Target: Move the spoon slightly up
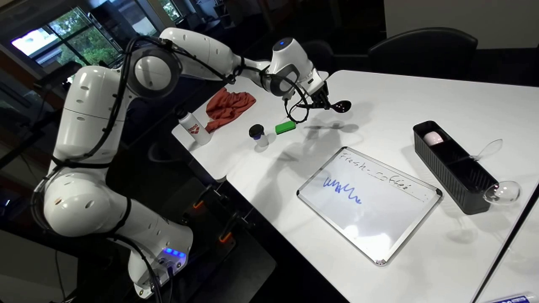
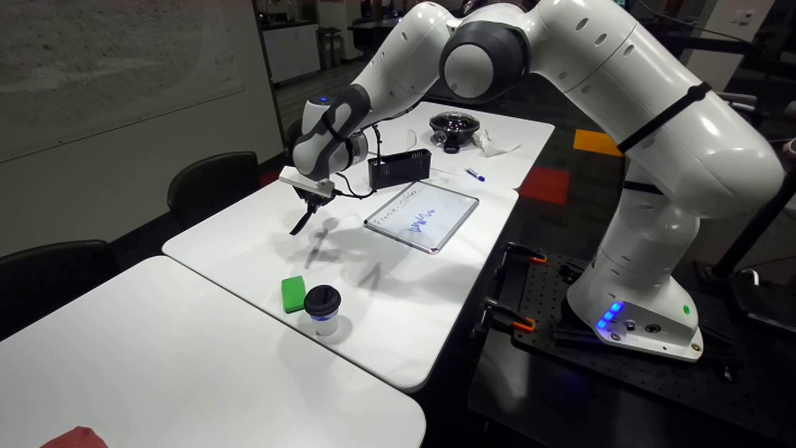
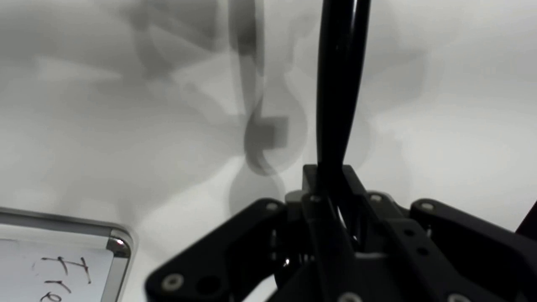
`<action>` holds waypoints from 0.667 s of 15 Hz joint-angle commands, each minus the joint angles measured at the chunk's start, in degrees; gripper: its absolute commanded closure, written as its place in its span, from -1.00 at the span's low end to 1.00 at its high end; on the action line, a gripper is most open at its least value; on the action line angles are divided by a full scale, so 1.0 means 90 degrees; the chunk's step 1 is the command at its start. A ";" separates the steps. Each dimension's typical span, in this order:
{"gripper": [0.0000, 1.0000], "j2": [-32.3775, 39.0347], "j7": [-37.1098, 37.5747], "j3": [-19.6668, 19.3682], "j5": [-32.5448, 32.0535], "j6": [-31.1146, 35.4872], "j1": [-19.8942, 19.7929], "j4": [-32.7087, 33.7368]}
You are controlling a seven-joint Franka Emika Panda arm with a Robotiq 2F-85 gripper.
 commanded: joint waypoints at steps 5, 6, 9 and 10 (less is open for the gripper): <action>0.93 0.0945 0.1291 -0.0284 -0.0255 0.0116 0.0321 0.0741; 0.93 0.1063 0.1451 -0.0290 -0.0262 0.0177 0.0349 0.0857; 0.93 0.1361 0.1832 -0.0307 -0.0297 0.0215 0.0398 0.1201; 0.93 0.1440 0.1914 -0.0304 -0.0311 0.0181 0.0391 0.1307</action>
